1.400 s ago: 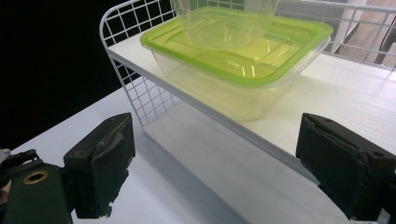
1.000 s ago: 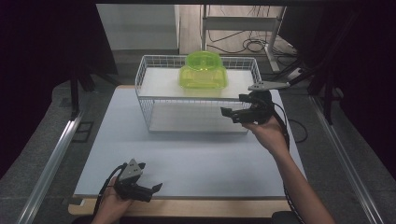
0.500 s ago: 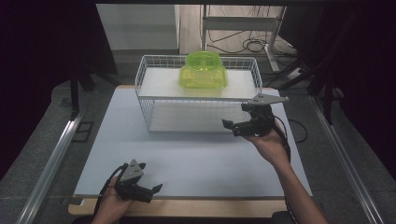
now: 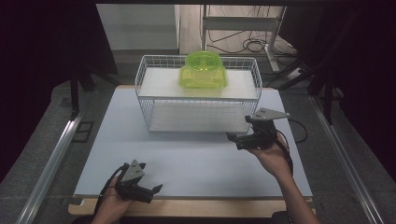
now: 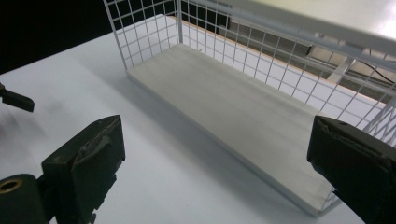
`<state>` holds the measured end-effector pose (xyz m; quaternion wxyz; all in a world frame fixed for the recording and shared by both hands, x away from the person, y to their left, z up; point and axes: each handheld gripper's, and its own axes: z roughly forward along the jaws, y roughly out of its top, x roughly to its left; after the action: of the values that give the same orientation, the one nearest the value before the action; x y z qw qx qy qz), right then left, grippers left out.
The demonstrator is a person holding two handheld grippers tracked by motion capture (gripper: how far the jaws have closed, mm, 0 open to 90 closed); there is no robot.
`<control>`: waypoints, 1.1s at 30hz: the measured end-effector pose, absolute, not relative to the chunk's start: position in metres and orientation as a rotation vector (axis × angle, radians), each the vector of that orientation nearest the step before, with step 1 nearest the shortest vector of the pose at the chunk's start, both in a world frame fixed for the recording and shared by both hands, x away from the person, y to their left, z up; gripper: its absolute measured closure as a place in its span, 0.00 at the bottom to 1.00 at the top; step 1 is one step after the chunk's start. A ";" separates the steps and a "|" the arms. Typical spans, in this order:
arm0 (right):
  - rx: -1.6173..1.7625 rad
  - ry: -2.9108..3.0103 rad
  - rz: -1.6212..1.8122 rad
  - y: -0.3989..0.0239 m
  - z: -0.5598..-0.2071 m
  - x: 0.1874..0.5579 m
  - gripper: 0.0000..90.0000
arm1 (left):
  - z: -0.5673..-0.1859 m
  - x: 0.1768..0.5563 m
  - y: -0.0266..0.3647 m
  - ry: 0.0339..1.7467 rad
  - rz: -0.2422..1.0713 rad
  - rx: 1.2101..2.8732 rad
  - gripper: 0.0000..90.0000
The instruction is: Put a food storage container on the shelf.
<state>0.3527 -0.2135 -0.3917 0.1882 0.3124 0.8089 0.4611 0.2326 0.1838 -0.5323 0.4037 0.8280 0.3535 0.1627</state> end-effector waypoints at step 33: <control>0.912 2.363 1.200 -0.233 -0.473 0.308 0.01 | -0.533 0.232 0.183 0.905 0.436 2.111 0.01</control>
<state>0.3079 -0.2328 -0.4728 0.1686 0.3206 0.8311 0.4219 0.2321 0.1828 -0.5325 0.3909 0.8311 0.3563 0.1717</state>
